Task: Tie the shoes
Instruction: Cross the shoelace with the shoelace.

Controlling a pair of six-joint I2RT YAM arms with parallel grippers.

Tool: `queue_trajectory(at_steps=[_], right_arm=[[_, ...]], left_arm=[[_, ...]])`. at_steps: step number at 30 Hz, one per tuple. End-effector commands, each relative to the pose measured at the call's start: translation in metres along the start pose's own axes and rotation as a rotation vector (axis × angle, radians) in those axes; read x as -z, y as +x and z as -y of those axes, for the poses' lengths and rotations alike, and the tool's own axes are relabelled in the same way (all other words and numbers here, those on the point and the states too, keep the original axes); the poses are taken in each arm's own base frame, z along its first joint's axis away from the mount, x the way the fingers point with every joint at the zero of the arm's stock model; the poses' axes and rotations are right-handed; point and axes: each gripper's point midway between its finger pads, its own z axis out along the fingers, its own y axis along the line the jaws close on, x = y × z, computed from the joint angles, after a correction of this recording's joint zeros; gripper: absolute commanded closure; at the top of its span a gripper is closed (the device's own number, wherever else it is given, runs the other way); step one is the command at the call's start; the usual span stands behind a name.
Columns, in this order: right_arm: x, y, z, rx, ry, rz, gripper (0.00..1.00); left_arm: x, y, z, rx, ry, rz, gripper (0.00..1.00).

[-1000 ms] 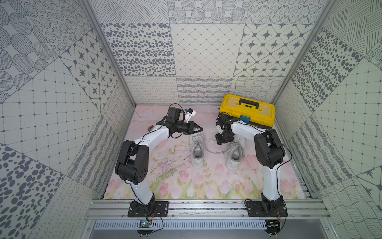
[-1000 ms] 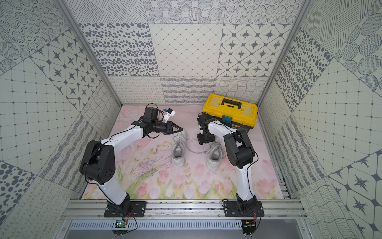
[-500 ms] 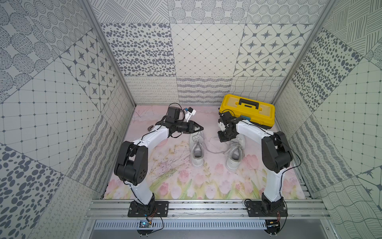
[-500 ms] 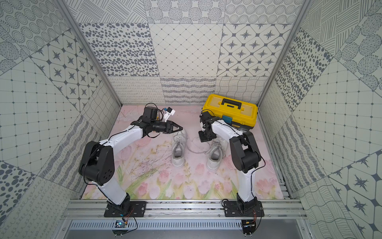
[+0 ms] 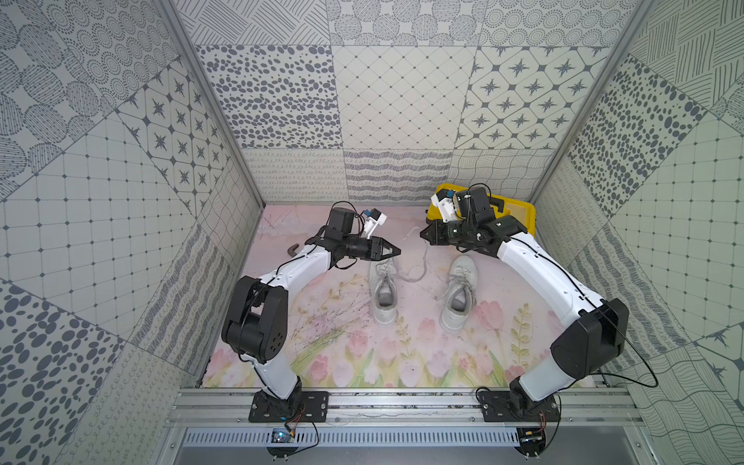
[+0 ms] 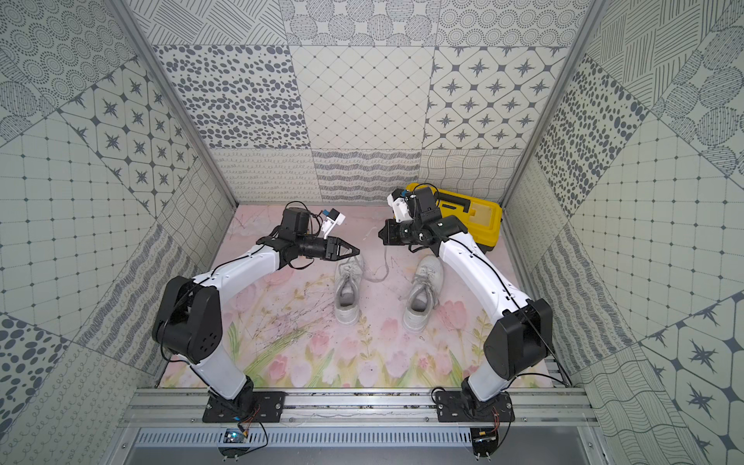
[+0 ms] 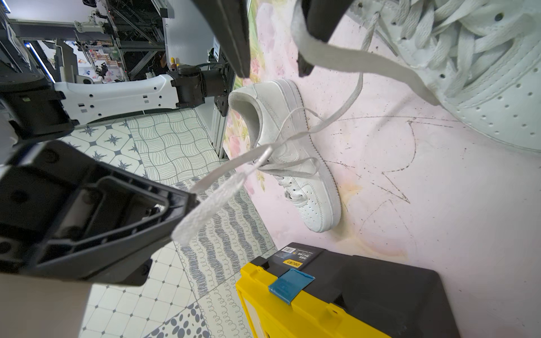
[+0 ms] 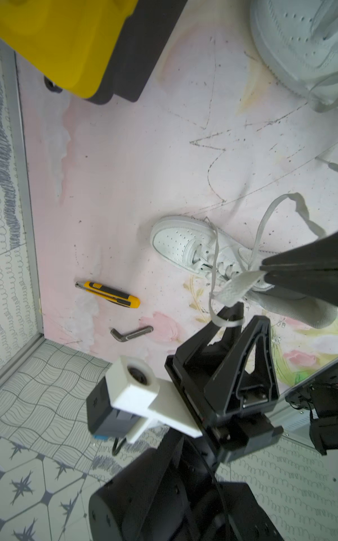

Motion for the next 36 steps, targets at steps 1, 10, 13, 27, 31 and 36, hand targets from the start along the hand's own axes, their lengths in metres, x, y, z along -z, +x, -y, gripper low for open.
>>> queue_trajectory(at_steps=[1, 10, 13, 27, 31, 36], right_arm=[[0.018, -0.027, -0.041, -0.013, -0.137, 0.083, 1.0], [0.025, -0.05, -0.067, -0.011, -0.183, 0.136, 1.0], [0.023, -0.054, -0.067, -0.015, -0.18, 0.147, 1.0], [0.024, -0.065, -0.102, -0.009, -0.266, 0.165, 1.0], [0.025, -0.069, -0.111, -0.001, -0.283, 0.171, 1.0], [0.023, -0.071, -0.12, 0.006, -0.3, 0.171, 1.0]], left_arm=[[-0.007, -0.002, 0.012, -0.11, 0.052, -0.007, 0.67], [-0.014, 0.0, 0.019, -0.143, 0.076, -0.012, 0.65], [-0.014, 0.001, 0.021, -0.152, 0.08, -0.009, 0.65], [-0.021, 0.0, 0.023, -0.183, 0.089, 0.001, 0.63], [-0.022, 0.0, 0.022, -0.187, 0.083, 0.004, 0.63], [-0.023, 0.0, 0.02, -0.191, 0.074, 0.006, 0.62]])
